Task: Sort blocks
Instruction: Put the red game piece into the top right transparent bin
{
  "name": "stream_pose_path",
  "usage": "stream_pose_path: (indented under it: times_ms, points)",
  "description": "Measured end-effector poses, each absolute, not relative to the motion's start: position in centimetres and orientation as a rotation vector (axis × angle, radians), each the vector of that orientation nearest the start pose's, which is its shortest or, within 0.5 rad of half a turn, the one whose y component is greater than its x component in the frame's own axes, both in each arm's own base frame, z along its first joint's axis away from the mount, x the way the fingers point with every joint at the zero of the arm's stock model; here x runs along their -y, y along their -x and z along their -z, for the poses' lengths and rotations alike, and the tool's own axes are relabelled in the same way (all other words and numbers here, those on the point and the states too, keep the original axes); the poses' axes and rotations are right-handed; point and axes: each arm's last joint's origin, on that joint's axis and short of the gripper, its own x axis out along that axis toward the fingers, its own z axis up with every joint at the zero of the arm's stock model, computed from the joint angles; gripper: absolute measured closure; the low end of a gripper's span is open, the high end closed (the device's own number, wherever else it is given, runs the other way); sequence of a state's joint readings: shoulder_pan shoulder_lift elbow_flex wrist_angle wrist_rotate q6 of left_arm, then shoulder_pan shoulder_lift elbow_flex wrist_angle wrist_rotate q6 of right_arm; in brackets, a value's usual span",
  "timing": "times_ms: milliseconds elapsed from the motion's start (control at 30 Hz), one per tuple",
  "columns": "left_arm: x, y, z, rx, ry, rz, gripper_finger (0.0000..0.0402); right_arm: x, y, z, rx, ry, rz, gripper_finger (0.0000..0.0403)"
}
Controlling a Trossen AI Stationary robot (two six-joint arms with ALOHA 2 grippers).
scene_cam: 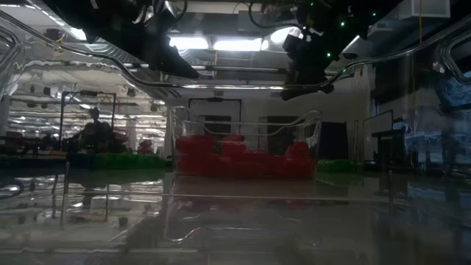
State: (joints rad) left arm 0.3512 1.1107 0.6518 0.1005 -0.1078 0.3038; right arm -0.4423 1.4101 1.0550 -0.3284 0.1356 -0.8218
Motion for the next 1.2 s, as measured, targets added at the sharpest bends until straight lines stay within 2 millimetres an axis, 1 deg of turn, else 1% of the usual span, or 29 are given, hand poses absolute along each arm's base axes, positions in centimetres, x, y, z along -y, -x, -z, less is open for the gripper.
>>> stream_pose_path:
  times_ms: [67, 133, 200, 300, 433, 533, 667, 767, 833, 1067, 1200]
  points:
    - [-8.5, -22.4, -25.1, -0.425, -0.251, -0.395, 0.016, 14.0, -26.7, -27.3, -0.905, 0.639, 0.281, 0.0248]
    - [-8.5, -22.4, -25.1, -0.427, -0.251, -0.395, 0.016, 15.0, -26.3, -26.7, -0.948, 0.591, 0.315, 0.022]
    - [-8.5, -22.4, -25.1, -0.428, -0.25, -0.394, 0.016, 16.5, -25.7, -25.8, -0.993, 0.509, 0.355, 0.0184]
    - [-8.5, -22.3, -25.1, -0.432, -0.25, -0.394, 0.016, 18.4, -25.5, -24.0, -1.051, 0.41, 0.407, 0.013]
    - [-8.5, -22.3, -25.1, -0.433, -0.255, -0.393, 0.016, 20.1, -25.5, -21.4, -1.158, 0.404, 0.37, 0.0073]
    - [-8.5, -22.3, -25.0, -0.436, -0.257, -0.392, 0.016, 20.7, -25.8, -19.7, -1.214, 0.429, 0.316, 0.0048]
    - [-8.5, -22.3, -25.0, -0.444, -0.255, -0.39, 0.016, 20.7, -26.6, -18.2, -1.252, 0.509, 0.245, 0.004]
    - [-8.5, -22.3, -24.8, -0.458, -0.25, -0.389, 0.016, 20.2, -27.2, -17.5, -1.235, 0.572, 0.212, 0.0049]
    - [-8.5, -22.2, -24.7, -0.471, -0.247, -0.386, 0.016, 19.8, -27.6, -17.1, -1.191, 0.622, 0.215, 0.0059]
    - [-8.5, -22.2, -24.7, -0.469, -0.244, -0.387, 0.016, 19.1, -26.7, -14.6, -1.127, 0.713, 0.234, 0.0088]
    - [-8.5, -22.3, -24.9, -0.45, -0.247, -0.391, 0.016, 19.0, -26.6, -14.2, -1.086, 0.794, 0.266, 0.0094]
